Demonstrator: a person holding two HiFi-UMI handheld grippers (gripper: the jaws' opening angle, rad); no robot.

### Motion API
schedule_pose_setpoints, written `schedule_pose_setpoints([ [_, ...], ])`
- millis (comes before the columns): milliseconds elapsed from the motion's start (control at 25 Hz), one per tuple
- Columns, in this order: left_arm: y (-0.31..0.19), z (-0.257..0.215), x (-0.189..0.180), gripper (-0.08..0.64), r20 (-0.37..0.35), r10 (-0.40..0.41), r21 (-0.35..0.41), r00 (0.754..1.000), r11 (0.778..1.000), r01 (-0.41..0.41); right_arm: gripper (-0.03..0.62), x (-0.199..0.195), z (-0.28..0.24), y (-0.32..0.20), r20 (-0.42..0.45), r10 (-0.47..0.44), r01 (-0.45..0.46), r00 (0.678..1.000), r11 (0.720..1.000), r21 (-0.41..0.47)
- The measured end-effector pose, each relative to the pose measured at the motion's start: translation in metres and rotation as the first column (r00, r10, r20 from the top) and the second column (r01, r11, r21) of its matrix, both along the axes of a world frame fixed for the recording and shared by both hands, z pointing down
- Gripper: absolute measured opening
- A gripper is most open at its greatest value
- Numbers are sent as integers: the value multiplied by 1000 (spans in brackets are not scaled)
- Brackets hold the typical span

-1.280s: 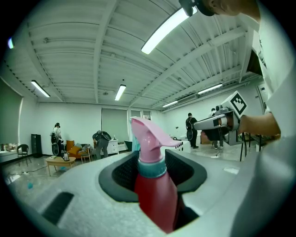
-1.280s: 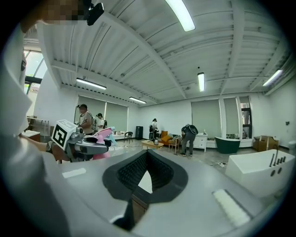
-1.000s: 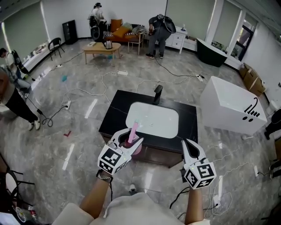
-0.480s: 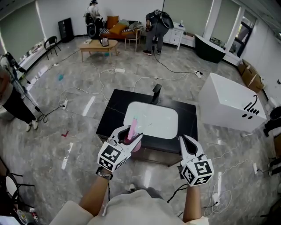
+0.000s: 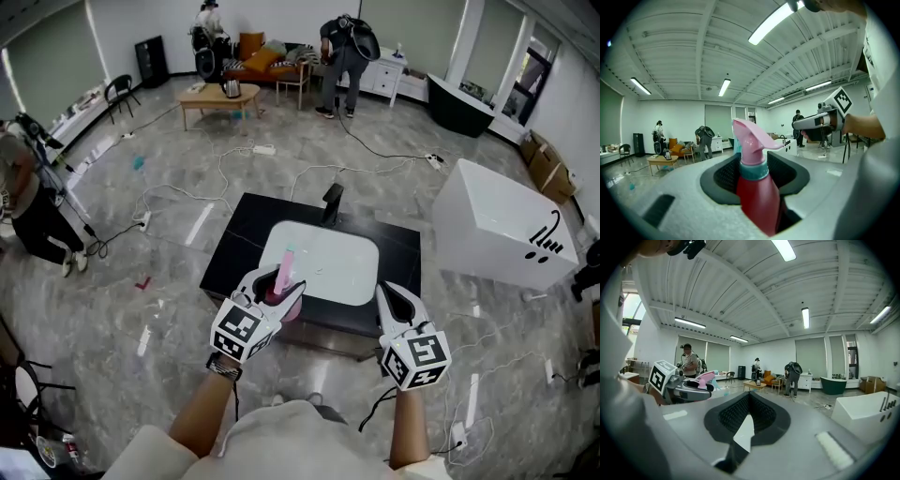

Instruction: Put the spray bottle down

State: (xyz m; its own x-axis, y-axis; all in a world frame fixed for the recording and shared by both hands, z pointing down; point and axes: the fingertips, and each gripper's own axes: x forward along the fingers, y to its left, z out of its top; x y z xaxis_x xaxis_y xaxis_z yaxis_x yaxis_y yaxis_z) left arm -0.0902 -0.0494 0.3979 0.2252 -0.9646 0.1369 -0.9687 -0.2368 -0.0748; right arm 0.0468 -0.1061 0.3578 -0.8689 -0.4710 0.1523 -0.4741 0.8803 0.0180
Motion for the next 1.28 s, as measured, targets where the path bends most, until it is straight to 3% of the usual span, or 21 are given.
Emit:
schedule_pose_setpoints([
  [360,-32,-3,22,183,24,-61,15,998,998,61,6,2,11,-32,1,-98,98,995,995,-25],
  [640,-47,6,10,183,39,-121,-3,992,993,121,6,-13,23,-51,4,-154,154,988,987,-44],
  [920,-92,8,-31,182,34,-129,13,991,992,128,6,-50,32,-86,-8,-168,167,986,985,-49],
  [1280,-189,14,-106,181,21,-101,21,995,995,100,6,-119,38,-147,13,-135,136,991,987,-90],
])
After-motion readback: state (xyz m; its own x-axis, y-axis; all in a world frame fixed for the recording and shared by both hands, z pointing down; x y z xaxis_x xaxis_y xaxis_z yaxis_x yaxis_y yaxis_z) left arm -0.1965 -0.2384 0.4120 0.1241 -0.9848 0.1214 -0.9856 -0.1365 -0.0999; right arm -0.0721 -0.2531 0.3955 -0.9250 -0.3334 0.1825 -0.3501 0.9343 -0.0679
